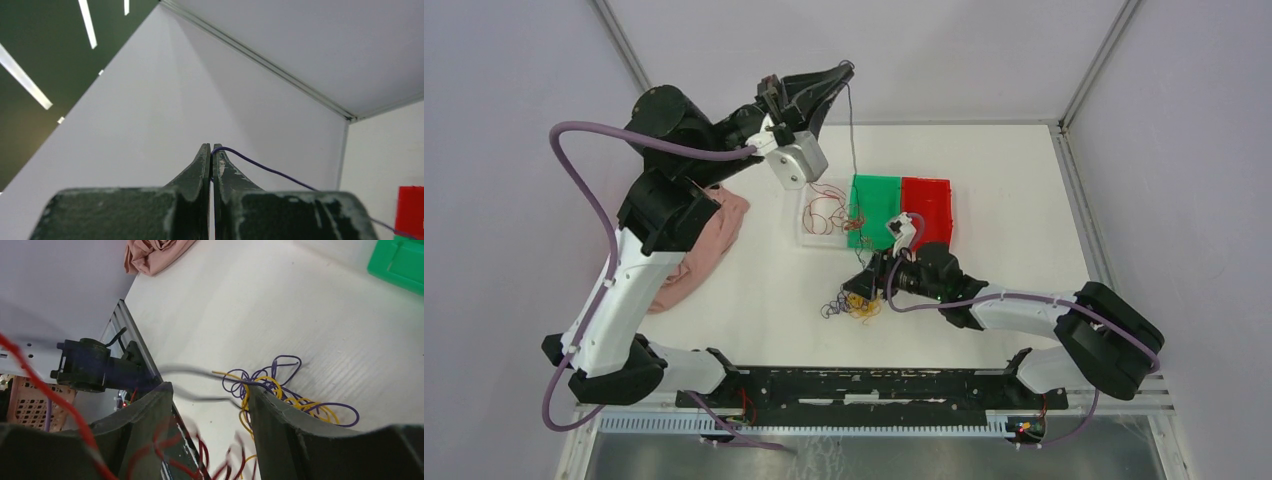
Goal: Untangle the cables
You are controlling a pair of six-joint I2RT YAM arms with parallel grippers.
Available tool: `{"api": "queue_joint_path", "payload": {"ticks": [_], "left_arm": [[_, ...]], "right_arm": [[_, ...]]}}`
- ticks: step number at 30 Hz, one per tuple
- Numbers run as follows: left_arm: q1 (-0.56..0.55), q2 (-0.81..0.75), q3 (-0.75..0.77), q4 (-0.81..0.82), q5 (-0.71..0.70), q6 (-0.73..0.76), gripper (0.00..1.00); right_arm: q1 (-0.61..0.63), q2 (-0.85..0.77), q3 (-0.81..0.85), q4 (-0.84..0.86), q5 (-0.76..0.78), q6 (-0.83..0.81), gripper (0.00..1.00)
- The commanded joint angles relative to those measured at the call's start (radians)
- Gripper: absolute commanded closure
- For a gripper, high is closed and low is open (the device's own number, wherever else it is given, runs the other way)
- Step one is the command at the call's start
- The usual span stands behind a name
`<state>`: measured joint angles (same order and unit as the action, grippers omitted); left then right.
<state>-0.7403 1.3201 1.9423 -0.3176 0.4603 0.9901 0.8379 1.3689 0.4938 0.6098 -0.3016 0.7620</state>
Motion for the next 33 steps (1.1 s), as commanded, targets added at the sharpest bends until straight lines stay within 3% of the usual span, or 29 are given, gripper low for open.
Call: {"api": "queue_joint_path", "payload": {"ticks": [1, 8, 17, 24, 27, 33], "left_arm": [[-0.005, 0.008, 0.086, 0.198, -0.042, 0.048, 0.97], [-0.005, 0.017, 0.112, 0.203, -0.045, 0.094, 0.97], [-0.006, 0.075, 0.200, 0.404, -0.141, 0.103, 0.97], [-0.008, 0.025, 0.146, 0.283, -0.074, 0.099, 0.97], [-0.008, 0.019, 0.123, 0.295, -0.084, 0.109, 0.97], [-0.008, 0.012, 0.118, 0.227, -0.063, 0.112, 0.97]], "right_arm": [[0.006, -0.014, -0.019, -0.010, 0.063, -0.008, 0.39], [0.006, -0.069, -0.057, -0.035, 0.102, 0.001, 0.45], [0.006, -0.139, -0.086, -0.113, 0.117, -0.039, 0.33], [0.005, -0.337, 0.009, -0.337, 0.101, -0.144, 0.18], [0.006, -0.417, 0.079, -0.455, 0.052, -0.211, 0.01], [0.006, -0.538, 0.196, -0.607, 0.012, -0.287, 0.00]]}}
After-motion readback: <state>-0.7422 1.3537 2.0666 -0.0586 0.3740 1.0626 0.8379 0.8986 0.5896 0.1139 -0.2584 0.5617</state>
